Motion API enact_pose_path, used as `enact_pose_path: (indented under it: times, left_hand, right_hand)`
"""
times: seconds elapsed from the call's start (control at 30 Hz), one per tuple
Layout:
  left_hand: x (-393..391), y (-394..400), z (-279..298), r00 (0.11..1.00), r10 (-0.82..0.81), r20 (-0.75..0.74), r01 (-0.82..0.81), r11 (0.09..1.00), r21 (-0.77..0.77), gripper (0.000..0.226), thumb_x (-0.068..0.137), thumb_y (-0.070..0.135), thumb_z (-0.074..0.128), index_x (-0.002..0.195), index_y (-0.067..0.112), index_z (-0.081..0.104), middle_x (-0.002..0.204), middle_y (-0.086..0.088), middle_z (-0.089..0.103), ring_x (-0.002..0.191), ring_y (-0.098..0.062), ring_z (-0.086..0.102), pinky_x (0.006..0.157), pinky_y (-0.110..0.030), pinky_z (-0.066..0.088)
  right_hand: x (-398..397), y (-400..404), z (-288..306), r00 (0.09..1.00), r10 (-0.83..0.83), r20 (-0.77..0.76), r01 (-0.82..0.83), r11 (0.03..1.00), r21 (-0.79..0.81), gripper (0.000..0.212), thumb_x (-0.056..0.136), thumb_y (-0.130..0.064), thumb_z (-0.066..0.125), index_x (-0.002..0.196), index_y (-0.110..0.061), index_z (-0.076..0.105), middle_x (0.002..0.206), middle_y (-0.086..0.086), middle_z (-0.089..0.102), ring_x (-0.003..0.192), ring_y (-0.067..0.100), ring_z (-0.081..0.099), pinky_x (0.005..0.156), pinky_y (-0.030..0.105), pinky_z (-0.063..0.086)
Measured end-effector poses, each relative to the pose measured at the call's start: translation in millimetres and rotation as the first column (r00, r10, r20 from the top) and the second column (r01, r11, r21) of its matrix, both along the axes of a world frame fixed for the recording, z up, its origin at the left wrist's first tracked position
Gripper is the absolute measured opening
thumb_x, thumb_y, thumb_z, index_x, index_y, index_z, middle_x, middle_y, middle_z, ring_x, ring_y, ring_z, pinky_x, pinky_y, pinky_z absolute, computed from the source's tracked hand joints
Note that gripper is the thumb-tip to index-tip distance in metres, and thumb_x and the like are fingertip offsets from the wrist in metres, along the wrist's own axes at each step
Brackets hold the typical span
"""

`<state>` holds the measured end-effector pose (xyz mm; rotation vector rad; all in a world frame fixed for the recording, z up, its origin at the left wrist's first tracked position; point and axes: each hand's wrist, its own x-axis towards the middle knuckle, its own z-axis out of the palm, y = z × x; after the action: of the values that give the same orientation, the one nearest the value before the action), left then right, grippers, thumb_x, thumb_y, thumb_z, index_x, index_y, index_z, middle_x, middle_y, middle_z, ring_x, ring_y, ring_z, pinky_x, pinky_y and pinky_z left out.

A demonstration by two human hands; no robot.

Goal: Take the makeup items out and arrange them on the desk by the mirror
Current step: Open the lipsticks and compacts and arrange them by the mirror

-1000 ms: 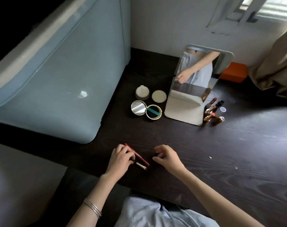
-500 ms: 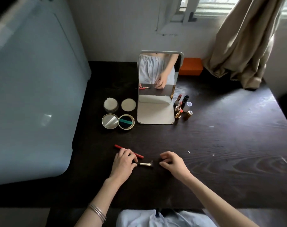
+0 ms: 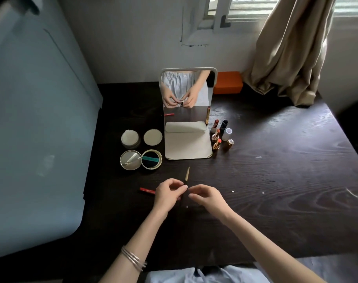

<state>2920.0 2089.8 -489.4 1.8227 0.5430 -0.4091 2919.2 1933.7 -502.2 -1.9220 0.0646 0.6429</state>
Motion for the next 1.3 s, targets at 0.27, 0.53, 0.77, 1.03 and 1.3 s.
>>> enact_pose_path:
  times: [0.27, 0.53, 0.77, 1.03, 1.3]
  left_hand:
    - [28.9, -17.5, 1.1, 1.0, -0.008, -0.028, 0.007, 0.999, -0.053, 0.007, 0.077, 0.017, 0.074, 0.08, 0.017, 0.068, 0.083, -0.002, 0.069, 0.086, -0.021, 0.067, 0.079, -0.041, 0.057]
    - [34.6, 28.1, -2.8, 0.864, -0.478, -0.157, 0.493, 0.744, 0.45, 0.024, 0.076, 0.019, 0.074, 0.095, 0.028, 0.063, 0.104, 0.006, 0.06, 0.096, -0.01, 0.054, 0.08, -0.024, 0.044]
    - [24.5, 52.5, -15.1, 0.776, -0.564, -0.282, 0.597, 0.515, 0.615, 0.031, 0.08, 0.018, 0.07, 0.107, 0.029, 0.06, 0.12, 0.005, 0.052, 0.118, -0.017, 0.04, 0.097, -0.031, 0.042]
    - [32.8, 49.4, -15.9, 0.776, -0.595, -0.208, 0.569, 0.519, 0.637, 0.017, 0.084, 0.025, 0.067, 0.1, 0.027, 0.062, 0.112, 0.006, 0.056, 0.112, -0.016, 0.045, 0.094, -0.03, 0.041]
    - [40.7, 23.3, -2.6, 0.854, -0.518, -0.054, 0.503, 0.794, 0.342, 0.011, 0.084, 0.019, 0.065, 0.09, 0.026, 0.059, 0.095, 0.008, 0.06, 0.091, -0.011, 0.058, 0.082, -0.028, 0.047]
  right_hand:
    - [20.3, 4.9, 0.2, 0.996, -0.075, 0.037, 0.078, 0.994, -0.08, 0.023, 0.075, -0.025, 0.076, 0.094, -0.014, 0.069, 0.086, -0.001, 0.073, 0.083, 0.007, 0.067, 0.075, 0.022, 0.051]
    - [58.1, -28.1, -12.5, 0.985, -0.17, 0.039, 0.167, 0.853, -0.494, 0.027, 0.078, -0.034, 0.073, 0.102, -0.023, 0.066, 0.1, -0.003, 0.07, 0.099, 0.017, 0.063, 0.08, 0.029, 0.045]
    - [72.6, -28.6, -11.1, 0.986, -0.162, 0.043, 0.157, 0.798, -0.582, 0.023, 0.077, -0.033, 0.073, 0.093, -0.023, 0.06, 0.087, -0.008, 0.062, 0.095, 0.022, 0.061, 0.072, 0.028, 0.038]
    - [73.2, -33.8, -15.3, 0.988, -0.141, 0.059, 0.149, 0.802, -0.579, 0.027, 0.075, -0.033, 0.075, 0.091, -0.021, 0.057, 0.093, -0.004, 0.061, 0.094, 0.022, 0.058, 0.071, 0.03, 0.038]
    - [53.4, -7.8, 7.7, 0.974, 0.03, 0.226, 0.037, 0.958, -0.285, 0.024, 0.086, -0.027, 0.065, 0.108, -0.017, 0.063, 0.099, -0.003, 0.058, 0.083, 0.006, 0.057, 0.081, 0.028, 0.049]
